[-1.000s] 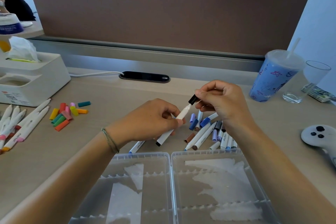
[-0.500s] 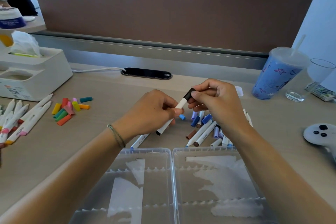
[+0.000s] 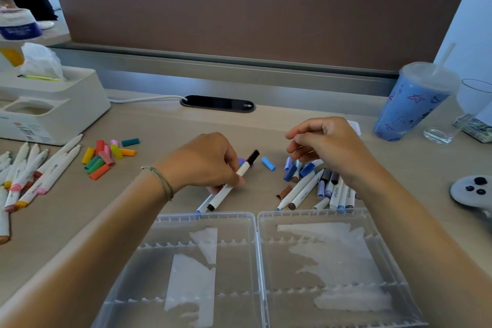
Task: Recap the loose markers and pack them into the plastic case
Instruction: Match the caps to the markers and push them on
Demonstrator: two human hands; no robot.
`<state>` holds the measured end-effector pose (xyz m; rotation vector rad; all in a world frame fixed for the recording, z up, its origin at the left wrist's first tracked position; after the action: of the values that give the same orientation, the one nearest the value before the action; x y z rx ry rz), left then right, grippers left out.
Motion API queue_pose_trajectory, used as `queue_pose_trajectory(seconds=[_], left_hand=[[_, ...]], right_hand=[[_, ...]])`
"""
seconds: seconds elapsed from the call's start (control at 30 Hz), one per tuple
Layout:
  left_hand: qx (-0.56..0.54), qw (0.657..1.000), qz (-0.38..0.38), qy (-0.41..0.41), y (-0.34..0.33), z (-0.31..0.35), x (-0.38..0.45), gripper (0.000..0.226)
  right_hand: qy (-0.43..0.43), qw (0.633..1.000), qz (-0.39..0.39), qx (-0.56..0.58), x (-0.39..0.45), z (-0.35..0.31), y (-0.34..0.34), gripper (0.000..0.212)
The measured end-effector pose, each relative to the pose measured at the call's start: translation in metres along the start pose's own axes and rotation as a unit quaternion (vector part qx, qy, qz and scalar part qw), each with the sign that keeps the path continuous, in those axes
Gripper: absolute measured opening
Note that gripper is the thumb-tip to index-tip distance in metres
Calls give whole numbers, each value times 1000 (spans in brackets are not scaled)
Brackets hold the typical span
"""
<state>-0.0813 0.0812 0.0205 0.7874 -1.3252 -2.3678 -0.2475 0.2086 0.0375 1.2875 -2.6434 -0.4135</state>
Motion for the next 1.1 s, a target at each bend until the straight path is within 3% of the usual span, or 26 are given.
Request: queue_pose_trajectory(seconds=[0.23, 0.5, 0.7, 0.83, 1.0, 1.1], left_hand=[[155, 986, 53, -27, -12, 6, 5, 21], [247, 963, 109, 7, -3, -1, 4, 17], [201, 971, 133, 0, 3, 0, 6, 25], [179, 973, 148, -12, 7, 4, 5, 20], [136, 981, 137, -20, 9, 0, 7, 15], [116, 984, 133, -31, 11, 1, 5, 8]], right_hand=[[-46, 970, -30, -236, 3, 20, 18, 18], [-14, 935, -144, -323, -8, 9, -2, 13], [11, 890, -192, -413, -16, 10, -36, 14], [37, 854, -182, -485, -19, 8, -38, 22], [67, 836, -190, -511, -17, 12, -44, 23], [72, 849, -198, -485, -15, 9, -39, 10]])
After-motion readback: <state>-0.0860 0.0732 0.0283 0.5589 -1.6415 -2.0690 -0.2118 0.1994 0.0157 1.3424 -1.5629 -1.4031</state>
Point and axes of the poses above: each hand's wrist, its own x-axis towards the middle knuckle, its own y-axis out of the back of the hand, z = x × y, the point moved 8 cm from there along x, towards the middle knuckle, and after that the axes turned 8 degrees about x, right-handed, at the moved point
